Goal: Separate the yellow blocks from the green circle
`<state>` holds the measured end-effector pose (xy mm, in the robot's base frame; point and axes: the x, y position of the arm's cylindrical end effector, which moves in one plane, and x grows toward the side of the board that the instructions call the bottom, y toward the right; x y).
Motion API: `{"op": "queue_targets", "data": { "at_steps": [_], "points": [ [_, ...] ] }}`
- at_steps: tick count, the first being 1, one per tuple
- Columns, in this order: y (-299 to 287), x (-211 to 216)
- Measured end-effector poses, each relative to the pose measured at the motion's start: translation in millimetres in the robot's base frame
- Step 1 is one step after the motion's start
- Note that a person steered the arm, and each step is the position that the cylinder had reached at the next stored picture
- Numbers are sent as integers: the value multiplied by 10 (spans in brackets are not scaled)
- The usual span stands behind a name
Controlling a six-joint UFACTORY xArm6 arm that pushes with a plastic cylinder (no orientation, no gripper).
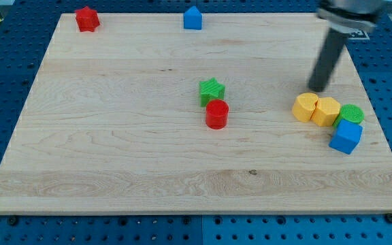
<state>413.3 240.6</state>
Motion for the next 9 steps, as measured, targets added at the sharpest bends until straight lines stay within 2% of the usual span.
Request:
{"op": "queue_targets", "data": {
  "at_steps": [1, 3, 5, 7, 9],
  "points": [
    [211, 131],
    [94, 407],
    [-191, 659],
    [-617, 691],
    [-696, 1406]
  ]
}}
